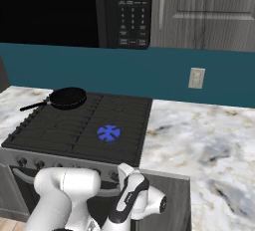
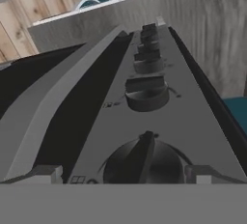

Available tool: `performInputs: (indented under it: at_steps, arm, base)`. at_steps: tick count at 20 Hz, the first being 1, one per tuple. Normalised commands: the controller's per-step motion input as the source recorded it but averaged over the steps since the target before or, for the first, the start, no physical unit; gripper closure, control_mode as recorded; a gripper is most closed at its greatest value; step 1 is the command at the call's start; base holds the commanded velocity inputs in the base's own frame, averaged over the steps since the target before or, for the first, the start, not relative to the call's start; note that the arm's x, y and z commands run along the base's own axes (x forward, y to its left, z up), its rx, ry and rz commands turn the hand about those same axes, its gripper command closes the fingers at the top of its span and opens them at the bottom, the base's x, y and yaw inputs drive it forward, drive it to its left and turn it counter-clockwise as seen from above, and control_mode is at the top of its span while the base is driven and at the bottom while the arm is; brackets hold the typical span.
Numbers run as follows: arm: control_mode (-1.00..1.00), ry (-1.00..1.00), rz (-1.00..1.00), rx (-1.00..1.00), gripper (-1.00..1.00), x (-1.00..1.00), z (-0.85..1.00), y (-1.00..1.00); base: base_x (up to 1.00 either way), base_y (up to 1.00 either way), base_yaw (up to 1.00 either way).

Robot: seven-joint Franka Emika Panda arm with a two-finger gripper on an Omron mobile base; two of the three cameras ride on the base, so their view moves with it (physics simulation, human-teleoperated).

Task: Turn off the front right burner of the stove.

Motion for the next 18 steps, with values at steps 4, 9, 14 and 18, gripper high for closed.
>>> performInputs:
  at_steps: [4, 9, 14, 18]
  arm:
    - [-1.0, -0.05, -0.02, 0.0, -1.0, -0.06, 0.01, 0.4]
    - [-1.0, -0.05, -0.03, 0.0, -1.0, -0.07, 0.02, 0.35]
    - [-1.0, -0.05, -0.01, 0.0, -1.0, -0.18, 0.09, 0.25]
    - [-1.0, -0.07, 0.0, 0.0, -1.0, -0.14, 0.18, 0.19]
  base:
    - [0.0, 0.0, 0.0]
    - [0.0, 0.0, 0.0]
    - [0.0, 0.0, 0.0]
    - [0.0, 0.0, 0.0]
